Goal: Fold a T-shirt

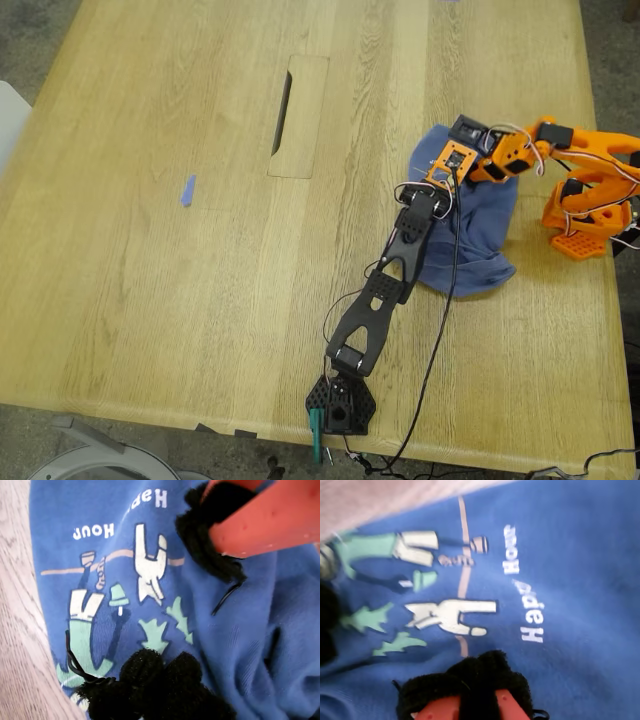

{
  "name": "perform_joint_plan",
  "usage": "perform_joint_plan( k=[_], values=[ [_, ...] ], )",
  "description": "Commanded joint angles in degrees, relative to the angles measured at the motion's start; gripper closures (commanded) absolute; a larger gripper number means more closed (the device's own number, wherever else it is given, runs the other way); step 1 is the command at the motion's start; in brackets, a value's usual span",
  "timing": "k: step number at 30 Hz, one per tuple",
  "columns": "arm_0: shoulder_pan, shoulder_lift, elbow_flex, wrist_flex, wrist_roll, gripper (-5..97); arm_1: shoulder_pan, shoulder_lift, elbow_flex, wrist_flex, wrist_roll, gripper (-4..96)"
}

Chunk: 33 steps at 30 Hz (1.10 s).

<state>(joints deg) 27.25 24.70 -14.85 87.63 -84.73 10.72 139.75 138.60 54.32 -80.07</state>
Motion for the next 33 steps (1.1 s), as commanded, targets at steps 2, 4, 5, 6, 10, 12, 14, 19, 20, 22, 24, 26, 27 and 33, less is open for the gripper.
perform_joint_plan(
  k=[2,4,5,6,10,12,14,19,20,22,24,26,27,33],
  values=[
    [-1.85,2.02,-4.39,4.83,-1.41,92,2.81,9.32,10.37,-1.76,0.53,91.2],
    [-3.43,1.93,-4.48,7.03,-1.49,92,4.75,14.94,14.85,0.35,0.62,91.2],
    [-4.39,1.76,-4.48,7.65,-1.41,92,5.80,17.75,16.52,1.41,0.62,91.2],
    [-5.54,1.49,-4.48,8.17,-1.23,92,6.94,20.30,17.93,2.72,0.62,91.2],
    [-8.96,-0.09,-4.48,10.11,-0.70,92,11.78,31.90,23.03,9.93,0.44,91.2],
    [-10.02,-0.97,-4.48,11.95,-0.53,92,14.50,38.14,25.49,13.62,0.44,91.2],
    [-10.90,-2.11,-4.48,12.30,-0.44,92,17.40,43.59,27.16,17.14,0.53,91.2],
    [-13.80,-4.48,-4.48,14.15,-0.53,92,24.43,52.03,28.21,23.91,0.62,91.2],
    [-14.50,-4.83,-4.48,14.59,-0.62,92,25.40,53.00,28.13,24.96,0.44,91.2],
    [-15.56,-5.01,-4.48,14.68,-0.62,92,26.63,54.40,27.86,26.19,0.26,91.2],
    [-15.73,-4.39,-4.48,14.15,-0.62,92,27.25,54.84,27.25,26.37,0.18,91.3],
    [-14.59,-2.46,-4.48,13.97,-0.79,92,27.86,54.49,26.37,25.93,0.18,91.3],
    [-13.71,-1.32,-4.39,13.97,-0.97,92,28.21,54.05,25.75,25.66,0.09,91.3],
    [-7.56,5.54,-4.39,12.74,-0.88,92,26.98,42.71,16.70,20.13,-1.05,91.3]
  ],
)
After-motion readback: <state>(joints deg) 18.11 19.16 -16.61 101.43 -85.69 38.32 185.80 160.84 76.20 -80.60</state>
